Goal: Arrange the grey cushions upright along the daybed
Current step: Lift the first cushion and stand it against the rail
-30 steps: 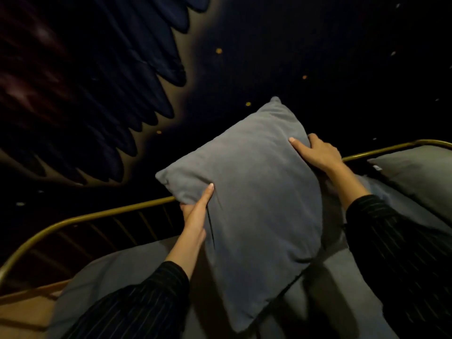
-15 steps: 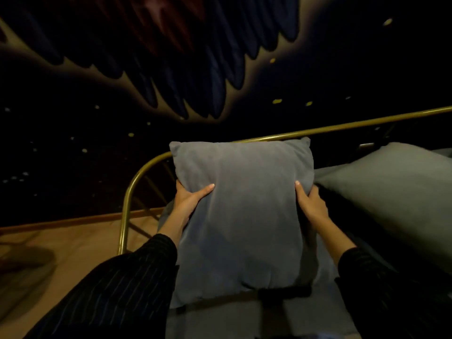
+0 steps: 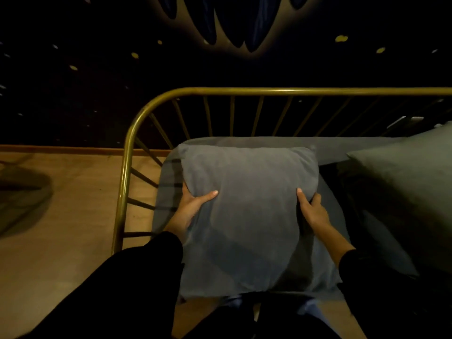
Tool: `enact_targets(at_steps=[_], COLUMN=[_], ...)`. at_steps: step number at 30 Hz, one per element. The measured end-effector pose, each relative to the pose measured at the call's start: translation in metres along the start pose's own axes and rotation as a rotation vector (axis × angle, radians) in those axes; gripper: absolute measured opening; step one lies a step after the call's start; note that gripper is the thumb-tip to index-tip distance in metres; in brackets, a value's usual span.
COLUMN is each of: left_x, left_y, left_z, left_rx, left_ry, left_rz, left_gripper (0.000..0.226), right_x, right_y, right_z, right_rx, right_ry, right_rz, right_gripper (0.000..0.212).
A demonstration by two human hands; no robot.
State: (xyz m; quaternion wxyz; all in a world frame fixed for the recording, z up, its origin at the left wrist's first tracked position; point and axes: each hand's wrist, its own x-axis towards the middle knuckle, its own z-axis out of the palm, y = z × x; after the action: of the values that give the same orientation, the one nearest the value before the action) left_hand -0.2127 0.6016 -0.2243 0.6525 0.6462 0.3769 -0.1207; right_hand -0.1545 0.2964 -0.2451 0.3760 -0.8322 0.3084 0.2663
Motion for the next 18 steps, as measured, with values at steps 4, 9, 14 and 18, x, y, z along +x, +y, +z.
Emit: enact_targets(at_steps=[4, 9, 14, 18], left_x=[0.012, 0.002, -0.003, -0.008], left_y=[-0.020, -0.035, -0.048, -0.040], left_z=[0.014, 0.052, 0.062, 0.075], left_rx=[0.167, 0.743, 0.898, 0.958], left_ry=[-0.019, -0.190, -0.177, -0.133], left_rz=[-0.105, -0.187, -0.163, -0.249], left_gripper=[0.120, 0.126, 0.116, 0.109], right_x=[0.012, 0.002, -0.019, -0.018], right_y=[0.013, 0.032, 0.034, 0.043], right_z=[0.006, 0.029, 0.047, 0.036], right_rx=[-0.088, -0.148, -0.257, -0.281], right_ry=[-0.004, -0.054, -0.002, -0.140], right_rz=[0.091, 0.109, -0.074, -0.153], right_gripper=[0.084, 0.083, 0.076, 0.075])
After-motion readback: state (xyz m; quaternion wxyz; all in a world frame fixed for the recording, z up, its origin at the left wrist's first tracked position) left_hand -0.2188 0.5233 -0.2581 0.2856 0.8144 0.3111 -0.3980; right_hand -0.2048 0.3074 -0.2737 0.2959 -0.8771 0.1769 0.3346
